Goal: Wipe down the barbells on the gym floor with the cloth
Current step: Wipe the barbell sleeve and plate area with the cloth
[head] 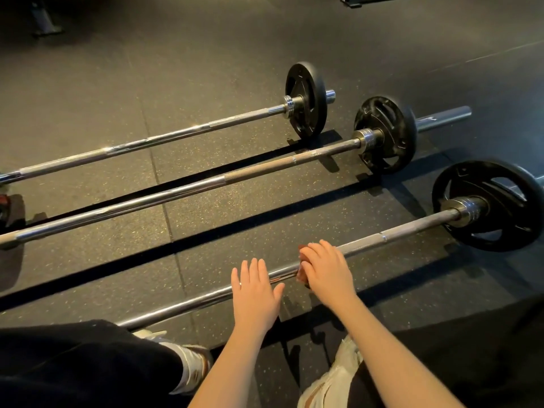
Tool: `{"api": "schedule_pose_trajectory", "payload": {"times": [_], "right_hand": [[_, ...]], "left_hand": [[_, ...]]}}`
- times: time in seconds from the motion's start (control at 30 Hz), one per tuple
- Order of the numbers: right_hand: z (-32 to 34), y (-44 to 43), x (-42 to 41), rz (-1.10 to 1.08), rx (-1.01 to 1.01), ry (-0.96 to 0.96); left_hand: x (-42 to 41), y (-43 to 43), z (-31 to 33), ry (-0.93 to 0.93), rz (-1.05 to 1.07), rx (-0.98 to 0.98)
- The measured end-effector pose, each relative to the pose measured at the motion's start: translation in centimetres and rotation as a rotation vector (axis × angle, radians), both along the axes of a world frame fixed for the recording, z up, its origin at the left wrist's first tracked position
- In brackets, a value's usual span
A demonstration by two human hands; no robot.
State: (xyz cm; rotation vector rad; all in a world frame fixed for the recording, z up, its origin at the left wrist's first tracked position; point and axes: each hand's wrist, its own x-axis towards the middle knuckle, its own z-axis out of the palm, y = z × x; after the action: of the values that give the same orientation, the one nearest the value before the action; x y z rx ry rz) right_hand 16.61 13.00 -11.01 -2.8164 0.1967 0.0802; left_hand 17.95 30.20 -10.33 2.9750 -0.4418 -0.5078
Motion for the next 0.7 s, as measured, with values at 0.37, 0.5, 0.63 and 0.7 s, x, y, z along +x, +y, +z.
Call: {"api": "schedule_pose_trajectory", "payload": {"times": [0.37, 0.5, 0.63, 0.7], "right_hand": [[1.4, 2.3, -0.6, -0.011, -0.041, 0.017], [1.3, -3.3, -0.2, -0.137, -0.068, 0.029], [-0.2, 0.4, -0.2, -0.248, -0.028, 0.026], [-0.1, 0.1, 0.0, -0.129, -0.036, 0.014]], "left_hand": [[0.5, 0.1, -0.1, 0.055, -0.012, -0.003], [0.6, 0.5, -0.1, 0.06, -0.04, -0.006], [0.8, 0.3, 0.0, 0.033, -0.037, 0.002], [0.7, 0.0, -0.1, 0.03, -0.022, 0.003]]}}
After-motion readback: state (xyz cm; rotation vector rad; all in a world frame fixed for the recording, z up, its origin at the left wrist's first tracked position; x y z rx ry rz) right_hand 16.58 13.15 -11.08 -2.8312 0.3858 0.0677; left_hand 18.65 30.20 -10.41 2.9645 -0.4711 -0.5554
